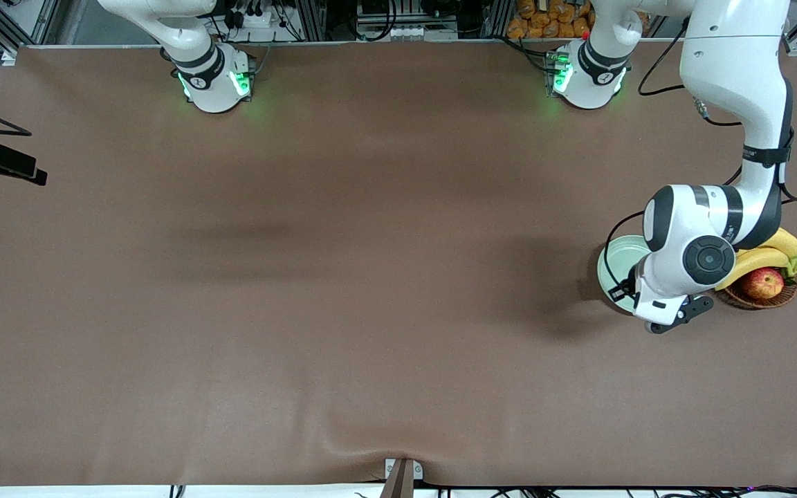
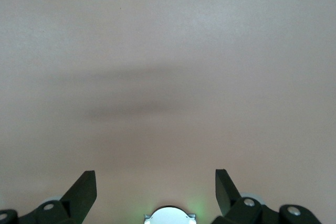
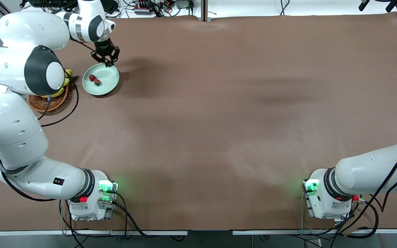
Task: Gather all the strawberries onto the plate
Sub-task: 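Carry the strawberry to the green plate with the left gripper and release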
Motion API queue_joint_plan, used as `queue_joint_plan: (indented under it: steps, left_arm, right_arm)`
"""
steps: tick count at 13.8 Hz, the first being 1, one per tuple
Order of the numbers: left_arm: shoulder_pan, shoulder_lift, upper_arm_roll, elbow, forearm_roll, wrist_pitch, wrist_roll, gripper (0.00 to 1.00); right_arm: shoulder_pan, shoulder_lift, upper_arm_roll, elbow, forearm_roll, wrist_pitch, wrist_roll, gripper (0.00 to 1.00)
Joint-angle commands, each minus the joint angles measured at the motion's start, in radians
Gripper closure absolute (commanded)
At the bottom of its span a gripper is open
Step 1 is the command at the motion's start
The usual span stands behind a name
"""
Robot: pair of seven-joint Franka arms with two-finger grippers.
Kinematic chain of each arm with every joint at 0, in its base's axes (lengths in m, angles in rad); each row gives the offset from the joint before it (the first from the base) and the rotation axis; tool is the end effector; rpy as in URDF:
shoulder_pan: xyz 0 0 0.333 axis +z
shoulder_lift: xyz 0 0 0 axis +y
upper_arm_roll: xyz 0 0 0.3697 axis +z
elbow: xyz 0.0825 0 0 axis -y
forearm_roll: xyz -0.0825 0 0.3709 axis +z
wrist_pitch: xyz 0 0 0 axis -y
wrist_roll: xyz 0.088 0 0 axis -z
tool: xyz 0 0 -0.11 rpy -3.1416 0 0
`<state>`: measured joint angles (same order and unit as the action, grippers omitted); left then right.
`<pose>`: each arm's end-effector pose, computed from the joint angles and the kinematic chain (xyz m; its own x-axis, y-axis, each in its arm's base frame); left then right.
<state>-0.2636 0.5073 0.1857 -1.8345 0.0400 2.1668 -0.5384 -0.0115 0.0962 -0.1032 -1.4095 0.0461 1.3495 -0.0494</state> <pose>0.6402 -0.0600 0.2982 0.9066 0.4135 -0.0840 0.3931 -0.9001 -0.1881 0.5495 -0.0537 0.6775 0.9867 -0.0549 -0.1530 -0.0623 -0.9971 -0.0437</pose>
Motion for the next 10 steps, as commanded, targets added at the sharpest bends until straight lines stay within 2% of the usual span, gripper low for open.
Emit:
queue_joint_plan:
  steps: [1,3,4,6,7,10]
  left_arm:
    - [0.001,0.025,-0.009,-0.017,-0.017,0.002,0.066,1.00]
    - [0.020,0.033,-0.009,-0.023,-0.017,0.002,0.093,1.00]
    - [0.024,0.034,-0.011,-0.026,-0.017,0.002,0.116,0.89]
    - [0.040,0.037,-0.011,-0.029,-0.017,0.002,0.173,0.11]
    - [0.037,0.036,-0.009,-0.029,-0.018,0.002,0.178,0.00]
    - [0.037,-0.010,-0.009,-0.020,-0.019,-0.001,0.170,0.00]
  right_arm:
    - [-0.013,-0.003,0.008,0.006,0.003,0.000,0.011,0.00]
    - [-0.019,-0.001,0.007,0.006,0.009,0.000,0.009,0.00]
    - [-0.018,-0.001,0.007,0.006,0.009,0.002,0.009,0.00]
    - [-0.016,-0.001,0.007,0.006,0.009,0.000,0.011,0.00]
    - [-0.016,-0.001,0.007,0.006,0.009,0.002,0.011,0.00]
    - [-0.019,0.000,0.007,0.006,0.008,0.002,0.009,0.00]
